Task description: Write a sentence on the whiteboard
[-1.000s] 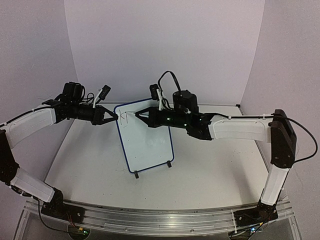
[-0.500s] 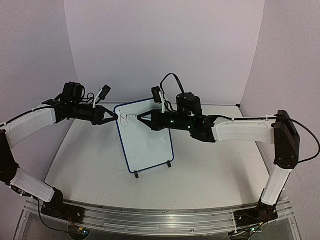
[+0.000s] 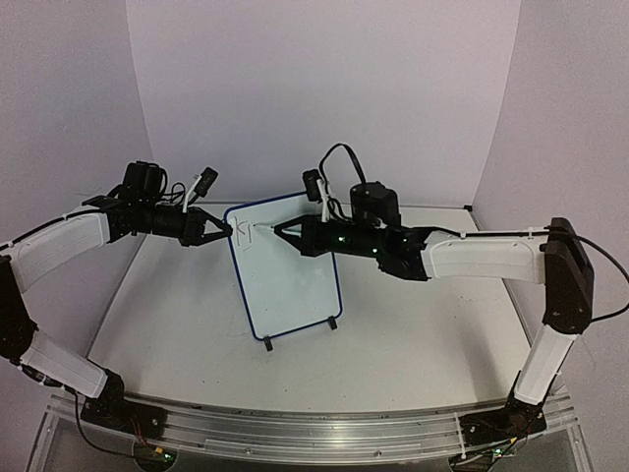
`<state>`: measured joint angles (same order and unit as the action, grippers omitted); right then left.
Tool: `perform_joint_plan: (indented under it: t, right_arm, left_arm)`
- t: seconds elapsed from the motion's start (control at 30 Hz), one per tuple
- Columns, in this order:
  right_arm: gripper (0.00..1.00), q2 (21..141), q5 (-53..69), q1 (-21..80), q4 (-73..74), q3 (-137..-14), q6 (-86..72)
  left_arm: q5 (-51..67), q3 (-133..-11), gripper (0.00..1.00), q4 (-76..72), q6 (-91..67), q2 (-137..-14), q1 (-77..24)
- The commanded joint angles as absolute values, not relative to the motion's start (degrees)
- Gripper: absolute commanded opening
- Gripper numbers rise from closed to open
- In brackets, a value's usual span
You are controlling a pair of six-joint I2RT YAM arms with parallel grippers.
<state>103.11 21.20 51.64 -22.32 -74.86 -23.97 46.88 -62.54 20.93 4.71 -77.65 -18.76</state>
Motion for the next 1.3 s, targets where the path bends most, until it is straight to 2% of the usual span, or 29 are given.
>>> perform_joint_plan:
  t: [0.0, 0.4, 0.93, 1.27]
  right_arm:
    - [0.0, 103.84, 19.87, 51.24, -22.14, -77.55, -23.25]
    - [0.0, 105.58, 20.26, 51.03, -21.8, -79.09, -23.42]
    - [0.0, 104.61, 20.5, 50.97, -21.75, -72.94, -25.61]
    - [0.0, 104.26, 20.65, 50.95, -24.63, -74.0, -26.29]
  left_arm:
    - [44.82, -62.48, 0.0, 23.29, 7.48, -77.04, -19.34]
    - [44.74, -62.6, 0.0, 23.55, 7.74, -77.29, -19.42]
    - [44.56, -62.63, 0.0, 23.65, 7.8, -77.18, -19.51]
    - [44.48, -62.61, 0.0, 23.66, 7.81, -77.26, -19.6]
